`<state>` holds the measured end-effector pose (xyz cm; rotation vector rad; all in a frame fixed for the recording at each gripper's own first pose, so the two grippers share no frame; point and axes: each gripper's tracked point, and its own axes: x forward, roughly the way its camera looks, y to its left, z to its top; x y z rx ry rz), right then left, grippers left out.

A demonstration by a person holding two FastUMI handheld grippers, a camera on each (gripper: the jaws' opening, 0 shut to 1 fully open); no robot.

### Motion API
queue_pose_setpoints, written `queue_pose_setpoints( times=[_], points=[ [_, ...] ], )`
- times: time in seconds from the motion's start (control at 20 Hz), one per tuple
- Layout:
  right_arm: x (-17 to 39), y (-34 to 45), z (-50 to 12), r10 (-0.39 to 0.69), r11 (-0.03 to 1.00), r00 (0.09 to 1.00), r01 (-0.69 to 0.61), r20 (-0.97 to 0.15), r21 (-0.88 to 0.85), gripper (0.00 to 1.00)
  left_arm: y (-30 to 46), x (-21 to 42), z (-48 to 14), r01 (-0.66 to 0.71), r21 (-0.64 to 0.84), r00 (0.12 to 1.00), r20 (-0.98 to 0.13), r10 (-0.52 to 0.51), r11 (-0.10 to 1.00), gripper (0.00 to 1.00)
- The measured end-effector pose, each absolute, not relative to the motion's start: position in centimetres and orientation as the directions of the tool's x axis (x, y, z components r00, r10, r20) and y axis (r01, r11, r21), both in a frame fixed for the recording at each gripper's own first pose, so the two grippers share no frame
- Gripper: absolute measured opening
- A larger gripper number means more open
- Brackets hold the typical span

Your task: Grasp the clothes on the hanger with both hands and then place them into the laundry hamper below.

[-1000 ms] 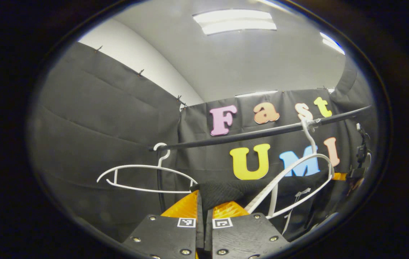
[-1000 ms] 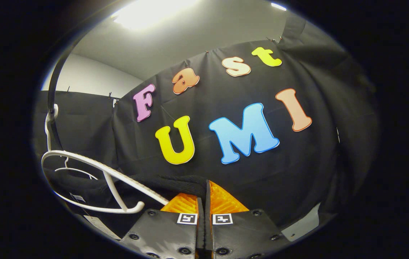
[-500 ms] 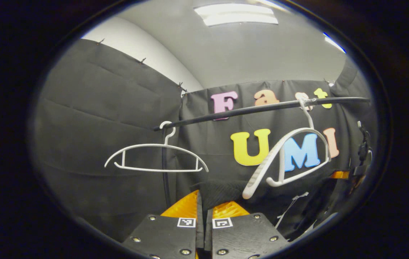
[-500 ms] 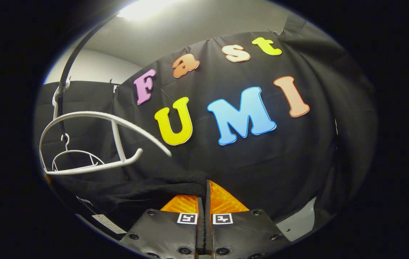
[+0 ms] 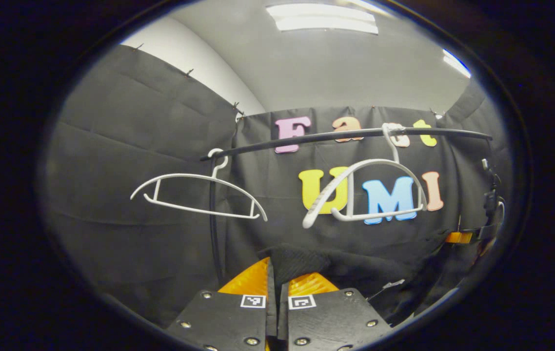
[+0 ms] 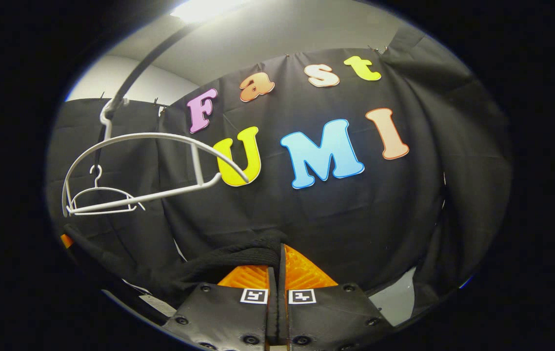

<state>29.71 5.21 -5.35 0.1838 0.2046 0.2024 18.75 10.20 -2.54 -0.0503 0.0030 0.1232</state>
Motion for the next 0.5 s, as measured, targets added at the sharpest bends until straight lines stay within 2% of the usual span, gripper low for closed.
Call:
queue_pose_setpoints(
  times=[0.5],
  points=[
    [20.8, 8.6, -7.0, 0.243, 0.967, 0.945, -0.217, -0.217, 0.135, 0.00, 3.6, 16.2, -5.3, 0.082, -0.096, 0.996, -0.027, -0.085, 0.992, 0.02]
  ],
)
